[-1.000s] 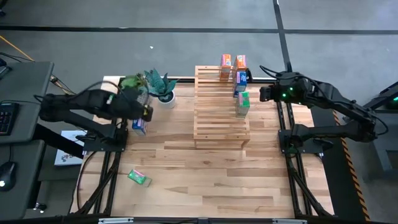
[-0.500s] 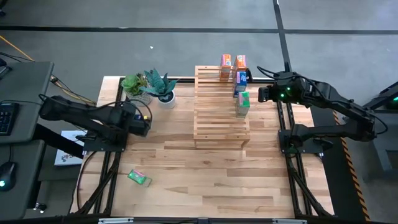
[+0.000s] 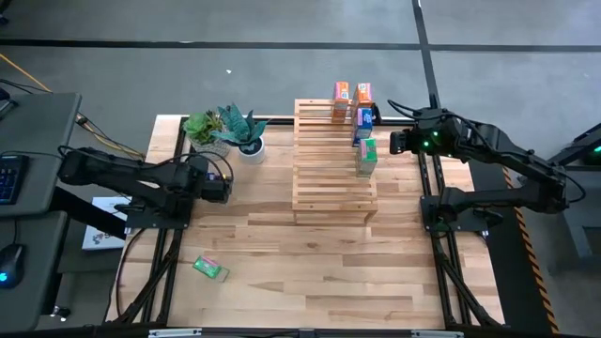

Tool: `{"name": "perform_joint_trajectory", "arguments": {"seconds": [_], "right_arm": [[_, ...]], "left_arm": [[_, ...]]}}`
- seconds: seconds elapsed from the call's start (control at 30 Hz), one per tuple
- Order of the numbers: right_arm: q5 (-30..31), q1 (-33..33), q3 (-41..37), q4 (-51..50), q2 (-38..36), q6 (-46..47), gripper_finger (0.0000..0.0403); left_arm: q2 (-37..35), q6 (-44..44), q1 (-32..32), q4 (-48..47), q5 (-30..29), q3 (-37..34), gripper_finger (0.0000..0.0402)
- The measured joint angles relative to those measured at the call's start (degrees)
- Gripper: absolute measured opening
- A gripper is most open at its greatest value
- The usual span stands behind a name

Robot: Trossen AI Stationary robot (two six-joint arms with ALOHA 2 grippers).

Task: Stack cereal on shelf
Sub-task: Put the top left blue cereal box on the shelf

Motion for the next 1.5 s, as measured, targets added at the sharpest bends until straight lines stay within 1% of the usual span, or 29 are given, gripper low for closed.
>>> {"name": "perform_joint_trajectory", "arguments": {"seconds": [0.13, 0.3, 0.4, 0.83, 1.17, 1.27, 1.33, 1.43, 1.5], "right_arm": [[0.02, 0.01, 0.00, 0.22, 0.00, 0.00, 0.0000], [0.00, 0.02, 0.00, 0.21, 0.00, 0.00, 0.0000], [0.02, 0.00, 0.00, 0.21, 0.00, 0.00, 0.0000], [0.02, 0.01, 0.00, 0.18, 0.00, -0.20, 0.0000], [0.04, 0.00, 0.00, 0.17, 0.00, -0.15, 0.0000], [0.04, 0.02, 0.00, 0.17, 0.00, -0.15, 0.0000], [0.04, 0.01, 0.00, 0.17, 0.00, -0.11, 0.0000], [0.04, 0.01, 0.00, 0.17, 0.00, -0.02, 0.0000], [0.04, 0.02, 0.00, 0.17, 0.00, -0.02, 0.0000]], "left_arm": [[0.16, 2.27, 2.15, 0.54, 1.12, 0.01, 0.0319], [0.12, 2.84, 3.23, 0.58, 1.53, 0.01, 0.0318], [0.17, 3.97, 3.70, 0.79, 2.50, 0.01, 0.0309], [0.60, 3.89, 3.84, 0.96, 2.74, 0.01, 0.0207], [0.37, 3.56, 3.84, 0.84, 3.17, 0.21, 0.0163], [-0.62, 6.01, 3.75, 0.90, 4.85, 2.90, 0.0154], [-1.55, 8.96, 3.43, 0.79, 5.32, 6.17, 0.0149], [-2.64, 14.24, 2.93, 0.81, 4.91, 13.12, 0.0141], [-2.60, 19.11, 2.92, 0.96, 4.43, 19.06, 0.0133]]}}
